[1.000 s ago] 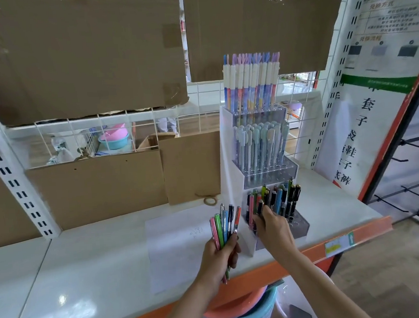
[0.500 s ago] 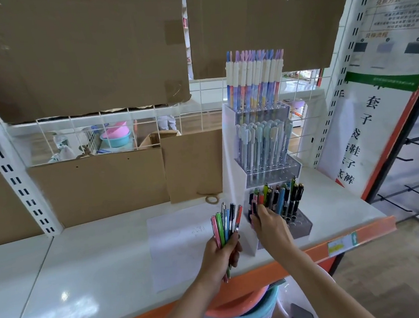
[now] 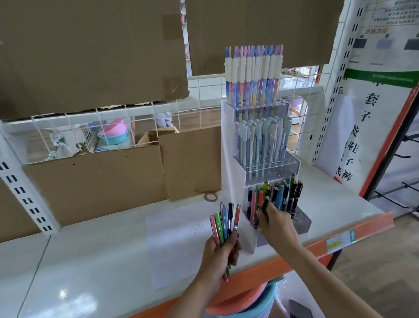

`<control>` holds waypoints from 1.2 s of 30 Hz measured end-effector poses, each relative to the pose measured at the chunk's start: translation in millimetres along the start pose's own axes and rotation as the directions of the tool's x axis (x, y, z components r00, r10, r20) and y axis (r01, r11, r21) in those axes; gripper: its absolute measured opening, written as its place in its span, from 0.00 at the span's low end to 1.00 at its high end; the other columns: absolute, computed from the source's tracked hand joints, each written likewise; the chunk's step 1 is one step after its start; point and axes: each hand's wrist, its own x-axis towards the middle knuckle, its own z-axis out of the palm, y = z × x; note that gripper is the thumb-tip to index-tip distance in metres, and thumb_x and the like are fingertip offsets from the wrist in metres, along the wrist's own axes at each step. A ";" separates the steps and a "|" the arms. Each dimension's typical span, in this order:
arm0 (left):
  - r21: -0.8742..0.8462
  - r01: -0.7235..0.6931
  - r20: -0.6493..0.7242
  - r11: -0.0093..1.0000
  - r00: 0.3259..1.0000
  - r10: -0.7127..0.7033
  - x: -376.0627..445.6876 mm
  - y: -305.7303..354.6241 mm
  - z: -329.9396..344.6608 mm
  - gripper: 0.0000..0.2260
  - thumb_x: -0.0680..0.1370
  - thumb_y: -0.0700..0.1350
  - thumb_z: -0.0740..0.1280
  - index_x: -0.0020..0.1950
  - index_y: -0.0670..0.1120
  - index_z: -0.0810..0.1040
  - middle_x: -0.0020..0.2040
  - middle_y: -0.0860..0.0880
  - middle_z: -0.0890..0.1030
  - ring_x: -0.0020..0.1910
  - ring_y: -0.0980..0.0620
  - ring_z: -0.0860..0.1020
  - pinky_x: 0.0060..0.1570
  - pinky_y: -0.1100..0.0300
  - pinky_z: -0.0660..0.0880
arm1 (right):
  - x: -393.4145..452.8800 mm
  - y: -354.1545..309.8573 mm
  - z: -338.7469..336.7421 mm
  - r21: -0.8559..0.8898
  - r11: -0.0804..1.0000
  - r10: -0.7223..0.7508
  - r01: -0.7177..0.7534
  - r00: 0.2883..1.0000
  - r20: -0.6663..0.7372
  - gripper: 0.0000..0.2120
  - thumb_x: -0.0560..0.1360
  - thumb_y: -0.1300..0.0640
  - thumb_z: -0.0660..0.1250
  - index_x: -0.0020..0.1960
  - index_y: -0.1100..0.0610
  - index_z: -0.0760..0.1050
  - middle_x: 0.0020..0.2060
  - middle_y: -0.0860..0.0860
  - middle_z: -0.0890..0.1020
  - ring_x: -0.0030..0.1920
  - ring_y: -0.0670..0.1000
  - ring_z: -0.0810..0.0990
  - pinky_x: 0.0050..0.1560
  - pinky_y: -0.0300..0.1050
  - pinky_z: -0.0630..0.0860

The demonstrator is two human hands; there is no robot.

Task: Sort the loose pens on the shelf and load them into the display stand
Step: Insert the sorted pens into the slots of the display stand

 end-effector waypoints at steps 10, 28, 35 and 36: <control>-0.007 0.001 -0.022 1.000 1.000 -0.002 2.5 1.8 -8.3 0.10 0.79 0.43 0.64 0.40 0.40 0.76 0.30 0.46 0.75 0.26 0.51 0.69 0.29 0.58 0.66 | 1.5 -0.5 4.3 -0.030 0.999 -0.021 0.022 0.999 0.049 0.11 0.81 0.59 0.57 0.40 0.59 0.62 0.31 0.51 0.70 0.34 0.54 0.71 0.35 0.46 0.63; 0.049 -0.018 0.099 0.999 0.995 0.013 0.2 11.5 9.8 0.09 0.80 0.44 0.62 0.45 0.39 0.76 0.36 0.45 0.82 0.29 0.52 0.77 0.30 0.61 0.74 | -23.7 -8.8 -32.2 0.370 0.926 0.076 -0.081 0.997 0.028 0.14 0.79 0.54 0.63 0.36 0.58 0.73 0.28 0.51 0.78 0.26 0.45 0.73 0.30 0.39 0.70; 0.154 0.034 -0.014 0.988 0.999 -0.033 4.9 10.1 -5.8 0.12 0.80 0.50 0.61 0.43 0.42 0.69 0.27 0.51 0.65 0.23 0.55 0.59 0.25 0.60 0.56 | 3.9 0.1 -38.9 0.038 0.997 -0.064 0.067 0.995 -0.078 0.10 0.80 0.56 0.59 0.42 0.60 0.67 0.32 0.55 0.77 0.32 0.57 0.75 0.31 0.47 0.67; 0.134 0.025 -0.008 0.991 1.000 -0.024 4.5 10.0 -5.2 0.11 0.80 0.49 0.60 0.44 0.42 0.69 0.27 0.50 0.65 0.23 0.55 0.59 0.25 0.61 0.55 | 5.2 1.3 -33.4 -0.034 0.997 -0.068 0.067 0.997 -0.031 0.10 0.81 0.56 0.59 0.43 0.59 0.66 0.34 0.55 0.78 0.33 0.56 0.75 0.30 0.46 0.64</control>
